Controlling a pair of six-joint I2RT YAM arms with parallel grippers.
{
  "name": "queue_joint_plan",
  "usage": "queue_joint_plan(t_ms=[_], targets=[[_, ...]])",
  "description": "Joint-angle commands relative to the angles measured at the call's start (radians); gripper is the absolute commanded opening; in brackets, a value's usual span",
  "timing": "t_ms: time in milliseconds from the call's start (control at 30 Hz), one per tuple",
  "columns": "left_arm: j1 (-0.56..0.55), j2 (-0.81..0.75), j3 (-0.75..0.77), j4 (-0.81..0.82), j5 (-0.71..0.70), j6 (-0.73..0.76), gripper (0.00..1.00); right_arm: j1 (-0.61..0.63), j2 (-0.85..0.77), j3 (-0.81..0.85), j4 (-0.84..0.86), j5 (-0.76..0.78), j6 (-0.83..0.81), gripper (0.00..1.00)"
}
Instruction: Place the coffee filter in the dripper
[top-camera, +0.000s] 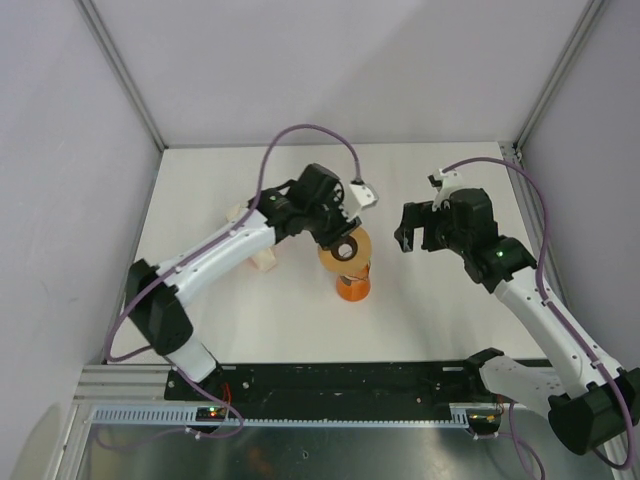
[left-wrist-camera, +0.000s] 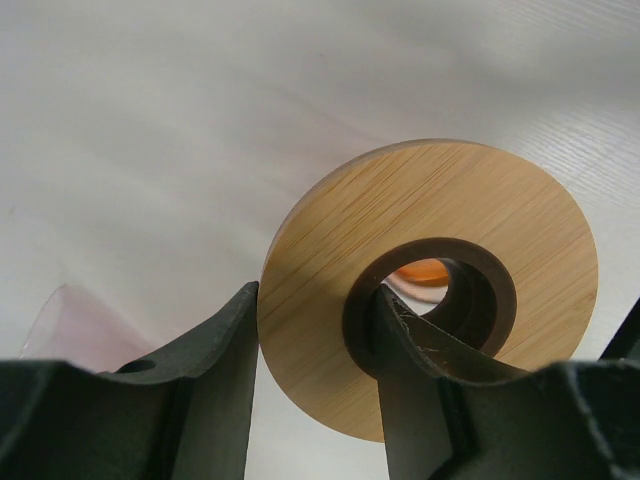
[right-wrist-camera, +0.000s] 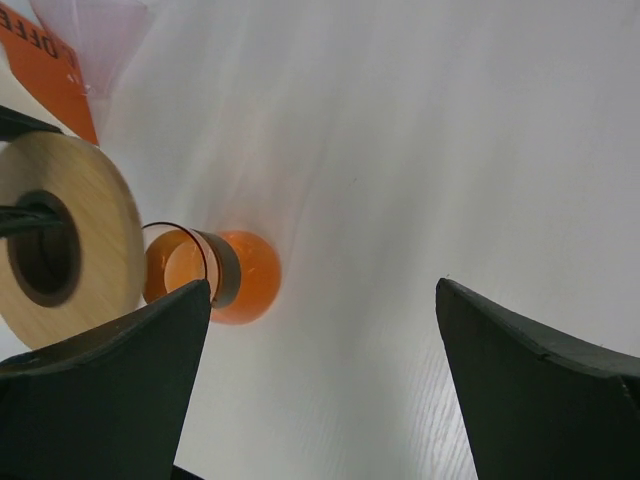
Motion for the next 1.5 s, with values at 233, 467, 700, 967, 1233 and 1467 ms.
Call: queue_joint_plan(t_ms=[233,467,700,967,1233,1467], targets=[[-0.065,0.149,0.127,-0.015,0.049,0.01,0.0,0.005,-0.084,-0.012,-0.06,0.097,0.015,0.99],[-0.064,0.178,0.118,-0.029,0.072,0.0,0.0,0.005,-0.097,-0.022,-0.062,0.104,0.015,0.99],[-0.065,0.209,0.115,-0.035,0.048,0.004,0.0,0.005,-0.099,-0.028,-0.063,0.106,0.019,0.99],[-0.064,0.231,0.116,-0.035,0.036,0.014,0.01,0.005,-0.108,-0.037,-0.067,0.111,0.016,0.99],[-0.064,0.223,0.124,-0.035,0.047,0.028,0.48,0.006,-0.11,-0.039,-0.068,0.108,0.018,0.99],[-0.061,0.2,0.172,-0.035,0.046,0.04,0.67,0.006,-0.104,-0.039,-0.06,0.09,0.036,0.99]])
